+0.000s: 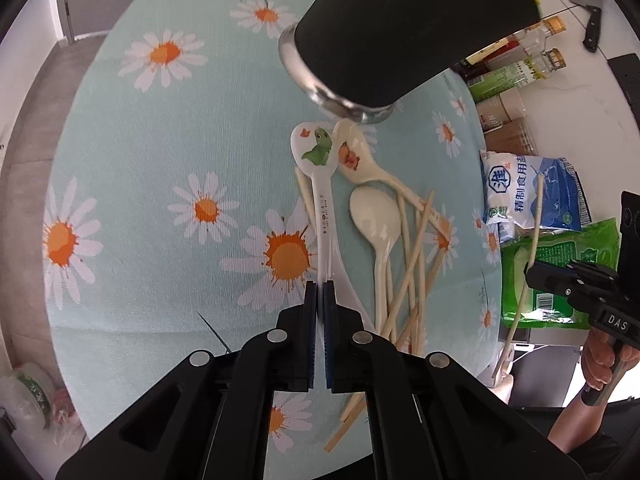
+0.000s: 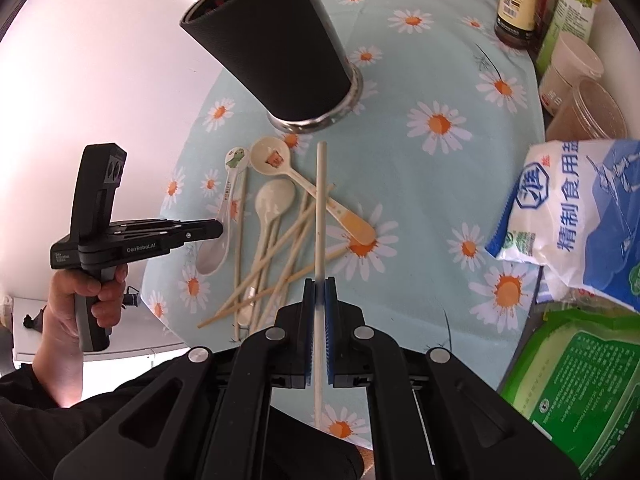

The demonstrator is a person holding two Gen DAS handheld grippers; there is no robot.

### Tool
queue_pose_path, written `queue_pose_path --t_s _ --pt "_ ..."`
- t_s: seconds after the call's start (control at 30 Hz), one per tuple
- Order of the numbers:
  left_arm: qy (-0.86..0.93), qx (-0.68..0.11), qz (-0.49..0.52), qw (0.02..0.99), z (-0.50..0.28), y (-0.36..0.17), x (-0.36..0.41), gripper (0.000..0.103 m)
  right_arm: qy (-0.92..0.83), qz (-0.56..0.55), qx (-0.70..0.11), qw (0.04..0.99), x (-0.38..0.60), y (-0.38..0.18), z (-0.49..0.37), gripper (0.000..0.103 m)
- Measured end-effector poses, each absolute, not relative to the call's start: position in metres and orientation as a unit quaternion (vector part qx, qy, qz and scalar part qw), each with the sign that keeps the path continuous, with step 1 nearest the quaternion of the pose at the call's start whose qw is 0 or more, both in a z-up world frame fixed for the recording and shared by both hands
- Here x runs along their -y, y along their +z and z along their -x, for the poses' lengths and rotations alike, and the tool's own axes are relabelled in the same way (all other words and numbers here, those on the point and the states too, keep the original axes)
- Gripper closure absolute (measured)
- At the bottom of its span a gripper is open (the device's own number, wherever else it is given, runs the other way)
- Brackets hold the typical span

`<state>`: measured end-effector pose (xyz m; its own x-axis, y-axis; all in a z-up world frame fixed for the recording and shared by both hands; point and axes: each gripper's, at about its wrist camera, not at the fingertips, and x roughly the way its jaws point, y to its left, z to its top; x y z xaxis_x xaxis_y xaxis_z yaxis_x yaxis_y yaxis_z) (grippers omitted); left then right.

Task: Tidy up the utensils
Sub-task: 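Lift the chopstick and spoon and carry both over the black holder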

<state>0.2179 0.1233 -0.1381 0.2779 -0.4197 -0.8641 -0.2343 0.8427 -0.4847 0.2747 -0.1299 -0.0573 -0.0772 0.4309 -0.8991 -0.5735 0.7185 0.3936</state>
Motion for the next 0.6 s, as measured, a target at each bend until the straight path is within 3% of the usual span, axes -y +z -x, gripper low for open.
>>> queue_pose_path --t_s 0.6 --pt "-0.062 -0.431 0.172 0.884 -0.209 -0.013 -0.119 0.101 0.463 -0.038 -0.49 0.738 0.087 0.016 -0.286 0.097"
